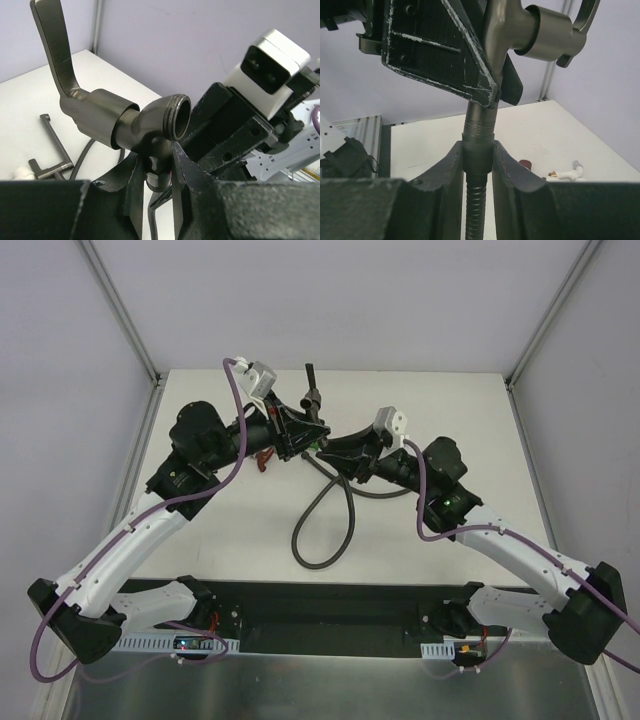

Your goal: Install the water faucets

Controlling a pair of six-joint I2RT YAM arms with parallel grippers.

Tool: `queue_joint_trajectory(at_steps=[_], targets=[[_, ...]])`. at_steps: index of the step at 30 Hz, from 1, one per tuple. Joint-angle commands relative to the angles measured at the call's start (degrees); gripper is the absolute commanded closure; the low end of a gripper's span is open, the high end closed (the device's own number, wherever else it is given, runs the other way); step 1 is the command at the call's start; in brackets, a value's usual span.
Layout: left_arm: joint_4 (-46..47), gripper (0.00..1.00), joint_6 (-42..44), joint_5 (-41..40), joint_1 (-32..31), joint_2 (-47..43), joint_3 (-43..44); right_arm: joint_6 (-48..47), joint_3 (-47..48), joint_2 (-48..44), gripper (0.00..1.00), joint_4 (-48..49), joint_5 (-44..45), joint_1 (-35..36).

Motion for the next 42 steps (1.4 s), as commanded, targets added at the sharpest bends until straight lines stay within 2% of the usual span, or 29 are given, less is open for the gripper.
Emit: queue_joint_trajectory(at_steps=[1, 9, 18, 22, 27, 34, 42], targets=[[6.27, 1.0, -0.58, 7.87, 0.89, -1.16, 0.14, 6.68, 3.07, -2.2, 0.98, 5.89, -3.53, -2.96], [18.66, 1.0, -6.73, 9.12, 0.89, -0.72, -5.23, 15.9, 0.87, -0.97, 0.98, 15.46, -3.62, -4.45], [21.4, 1.0, -7.71, 9.03, 0.81, -0.72, -7.87, 25.76, 0.6, 2.28, 0.98, 26.02, -6.26, -7.09], [17.72, 1.0, -6.13, 7.89, 0.81, -0.81, -7.08, 24.27, 1.13, 2.37, 0.98, 24.79, -6.61, -7.36], [13.59, 1.0, -4.1, 6.57, 0.46, -1.07, -6.11, 17.86, 2.01, 0.45, 0.98, 18.03, -5.73, -7.36], [11.21, 1.0, -3.84, 5.08, -1.21, 0.42, -4.71, 13.89, 2.89, -0.35, 0.98, 13.63, -4.68, -7.36], [10.59, 1.0, -2.35, -3.61, -6.22, 2.18, -4.44, 3.89, 2.36, -2.46, 0.98, 8.62, 1.9, -3.76]])
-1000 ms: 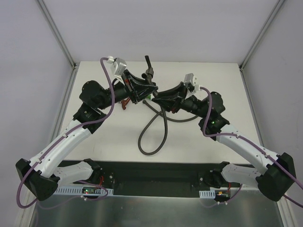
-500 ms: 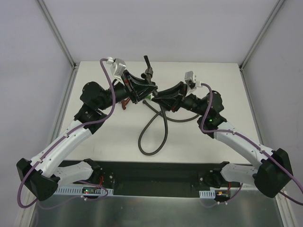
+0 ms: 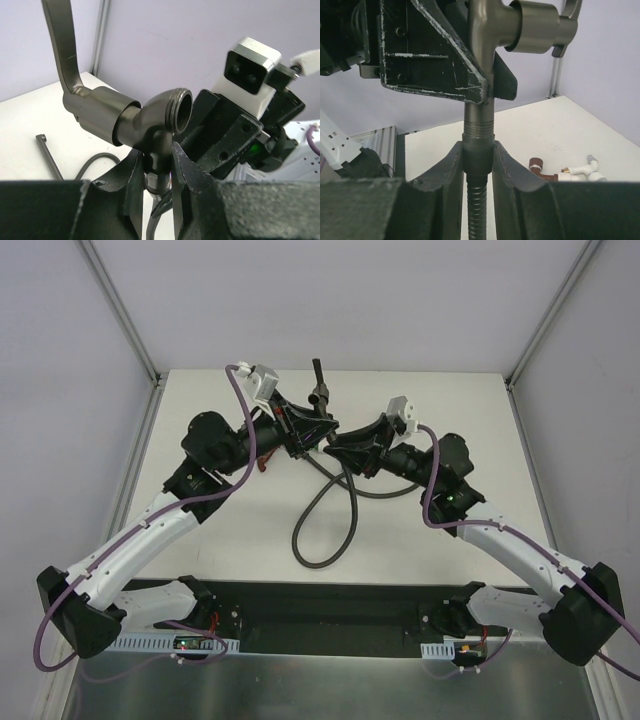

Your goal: Install the water faucets

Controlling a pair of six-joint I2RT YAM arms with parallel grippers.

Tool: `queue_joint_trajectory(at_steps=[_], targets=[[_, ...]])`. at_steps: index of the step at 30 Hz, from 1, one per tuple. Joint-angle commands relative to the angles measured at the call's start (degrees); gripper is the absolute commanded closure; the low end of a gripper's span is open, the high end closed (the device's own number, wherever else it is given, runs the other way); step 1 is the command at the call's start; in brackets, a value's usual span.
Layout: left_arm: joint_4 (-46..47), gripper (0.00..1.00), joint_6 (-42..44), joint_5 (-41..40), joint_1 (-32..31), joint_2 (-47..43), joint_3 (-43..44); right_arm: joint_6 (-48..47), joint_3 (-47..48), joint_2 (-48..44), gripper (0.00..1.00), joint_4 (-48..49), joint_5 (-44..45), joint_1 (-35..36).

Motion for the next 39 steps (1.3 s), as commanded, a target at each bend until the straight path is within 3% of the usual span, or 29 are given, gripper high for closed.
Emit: queue_joint_trajectory(at_steps=[1, 14, 24, 33, 39], targets=[[-2.96, 1.0, 1.26, -2.38, -5.41, 0.96, 1.39, -9.43, 3.35, -3.86, 0.98, 1.74, 10.45, 2.45], [-6.04, 1.0, 2.67, -17.14, -9.82, 1.04, 1.57, -18.93, 1.24, -7.02, 0.98, -0.48, 22.24, 7.46], [-6.3, 1.0, 2.14, -22.07, -11.49, 1.48, 1.4, -21.57, 0.97, -7.11, 0.98, -0.39, 26.55, 9.14], [-6.82, 1.0, 4.42, -18.04, -11.66, 2.01, 2.36, -20.35, 1.32, -7.38, 0.98, -0.56, 24.19, 9.23], [-7.09, 1.0, 5.66, -2.67, -7.9, 2.19, 3.85, -12.01, 2.38, -7.64, 0.98, 0.22, 13.47, 4.75]])
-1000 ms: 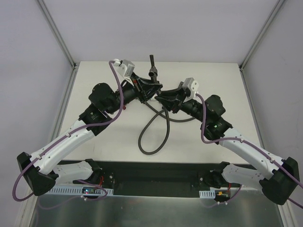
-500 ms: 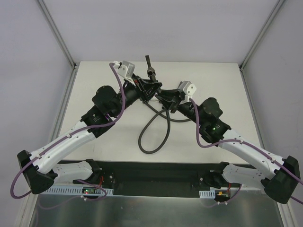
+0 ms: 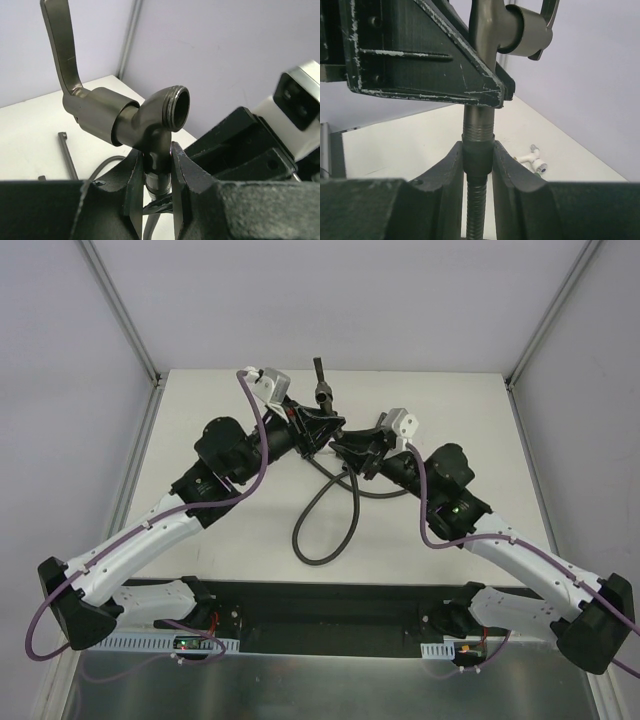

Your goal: Install the water faucets

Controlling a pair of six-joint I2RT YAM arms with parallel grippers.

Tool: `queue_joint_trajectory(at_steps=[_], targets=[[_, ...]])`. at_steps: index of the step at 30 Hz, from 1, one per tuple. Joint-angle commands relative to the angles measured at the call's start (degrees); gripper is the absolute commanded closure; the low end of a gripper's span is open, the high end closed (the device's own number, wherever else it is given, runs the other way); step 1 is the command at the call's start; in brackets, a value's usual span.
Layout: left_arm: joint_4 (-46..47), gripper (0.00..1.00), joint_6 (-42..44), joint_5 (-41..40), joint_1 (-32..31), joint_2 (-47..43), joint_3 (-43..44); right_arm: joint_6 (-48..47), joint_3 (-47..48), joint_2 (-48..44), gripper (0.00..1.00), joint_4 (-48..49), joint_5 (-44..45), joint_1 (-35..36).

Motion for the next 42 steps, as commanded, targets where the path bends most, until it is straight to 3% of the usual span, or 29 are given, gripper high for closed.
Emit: queue_joint_trajectory(at_steps=[1, 9, 15, 24, 30, 42], targets=[[-3.55, 1.0, 0.72, 18.91, 1.69, 0.96, 1.82, 7.12, 2.4, -2.42, 0.98, 11.2, -8.93, -3.84], [-3.63, 1.0, 1.77, 33.41, 5.29, 0.26, 3.31, 17.14, 2.93, -2.42, 0.98, 15.42, -17.74, -8.51], [-2.06, 1.0, 1.6, 37.38, 6.52, -0.62, 2.97, 23.65, 3.45, -0.57, 0.98, 20.6, -22.31, -10.71], [-1.7, 1.0, 2.91, 47.13, 7.23, 0.17, 3.76, 41.31, 6.7, 6.28, 0.98, 34.31, -31.1, -14.49], [-1.0, 1.0, 4.67, 55.39, 8.02, 1.23, 5.34, 55.99, 9.43, 12.87, 0.98, 48.9, -34.27, -16.95], [11.91, 1.0, -2.53, 66.82, 8.46, 4.04, 2.88, 61.8, 11.89, 16.04, 0.98, 54.88, -36.03, -17.65]])
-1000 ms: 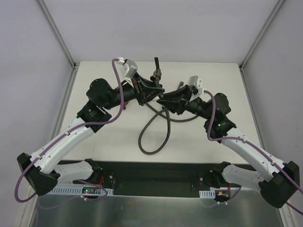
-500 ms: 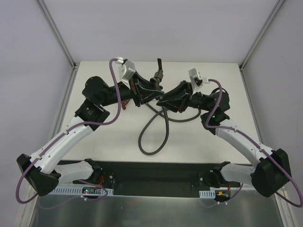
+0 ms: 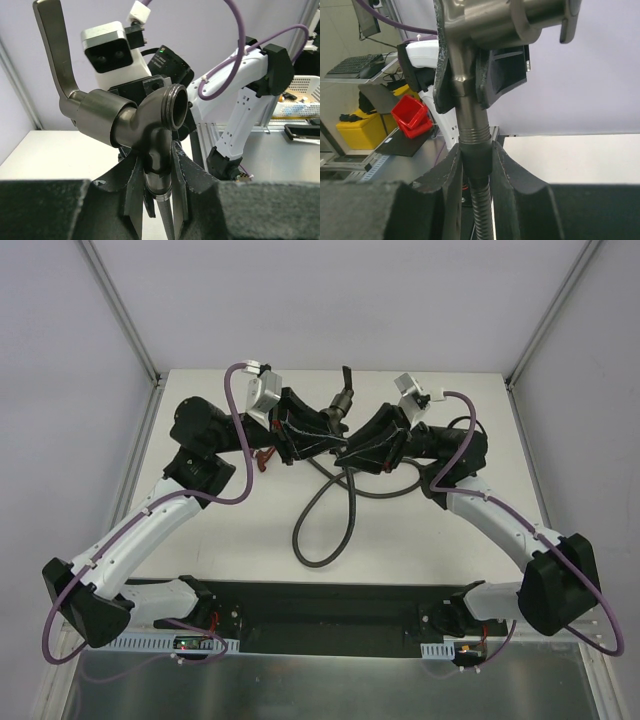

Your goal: Install the water faucets

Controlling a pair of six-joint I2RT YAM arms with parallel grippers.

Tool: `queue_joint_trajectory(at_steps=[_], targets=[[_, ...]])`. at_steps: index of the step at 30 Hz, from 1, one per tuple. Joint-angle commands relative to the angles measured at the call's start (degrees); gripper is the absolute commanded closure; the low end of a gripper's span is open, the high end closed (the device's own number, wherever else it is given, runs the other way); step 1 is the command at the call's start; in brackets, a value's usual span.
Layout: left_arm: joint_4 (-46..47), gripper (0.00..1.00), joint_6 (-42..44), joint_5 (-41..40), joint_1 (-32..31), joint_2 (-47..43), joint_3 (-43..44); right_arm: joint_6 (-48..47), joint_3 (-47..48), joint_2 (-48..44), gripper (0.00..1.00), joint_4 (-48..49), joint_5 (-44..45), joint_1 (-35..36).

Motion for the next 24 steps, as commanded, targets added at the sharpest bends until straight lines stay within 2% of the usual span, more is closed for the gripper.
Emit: queue_joint_trajectory(at_steps=[1, 6, 12, 13, 14, 18, 21, 24], targets=[[2.21, 1.0, -5.35, 19.57, -1.57, 1.31, -2.35, 7.14, 6.62, 1.81, 0.98, 15.13, 11.77, -2.42], [5.55, 1.0, -7.1, 22.74, -1.66, 2.45, -2.52, 7.94, 7.07, 1.99, 0.98, 15.75, 11.16, -2.51], [8.9, 1.0, -9.05, 21.96, -1.49, 2.98, -3.4, 7.76, 6.8, 1.55, 0.98, 15.66, 11.07, -2.59], [8.9, 0.96, -9.22, 21.52, -1.22, 2.8, -3.57, 7.67, 6.54, 1.46, 0.98, 15.66, 11.16, -2.68], [8.9, 0.88, -9.22, 21.16, -1.13, 2.8, -3.75, 7.59, 6.63, 1.37, 0.98, 15.58, 11.16, -2.77], [7.51, 0.73, -9.22, 18.18, -0.61, 1.49, -4.72, 7.32, 6.36, 1.29, 0.98, 15.66, 11.42, -2.95], [4.43, 0.66, -7.3, 13.88, -0.52, 0.35, -4.63, 7.06, 6.28, 1.46, 0.98, 15.58, 11.59, -3.03], [-0.49, 0.65, -4.75, 8.78, -0.52, -0.8, -4.28, 6.62, 6.19, 1.64, 0.98, 15.31, 11.68, -3.04]])
